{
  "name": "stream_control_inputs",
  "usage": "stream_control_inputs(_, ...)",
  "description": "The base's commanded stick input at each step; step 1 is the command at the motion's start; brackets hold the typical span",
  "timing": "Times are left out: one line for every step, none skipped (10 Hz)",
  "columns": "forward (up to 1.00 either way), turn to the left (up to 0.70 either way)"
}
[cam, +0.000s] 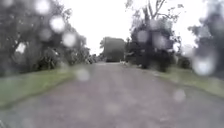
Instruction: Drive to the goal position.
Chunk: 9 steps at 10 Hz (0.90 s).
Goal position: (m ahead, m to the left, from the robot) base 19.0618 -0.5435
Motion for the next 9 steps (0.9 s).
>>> stream_control_inputs(1.0,-0.02)
stream_control_inputs(1.0,-0.02)
stream_control_inputs(1.0,-0.02)
stream_control_inputs(1.0,-0.02)
stream_control_inputs(1.0,-0.02)
stream_control_inputs(1.0,-0.02)
stream_control_inputs(1.0,-0.02)
stream_control_inputs(1.0,-0.02)
stream_control_inputs(1.0,-0.02)
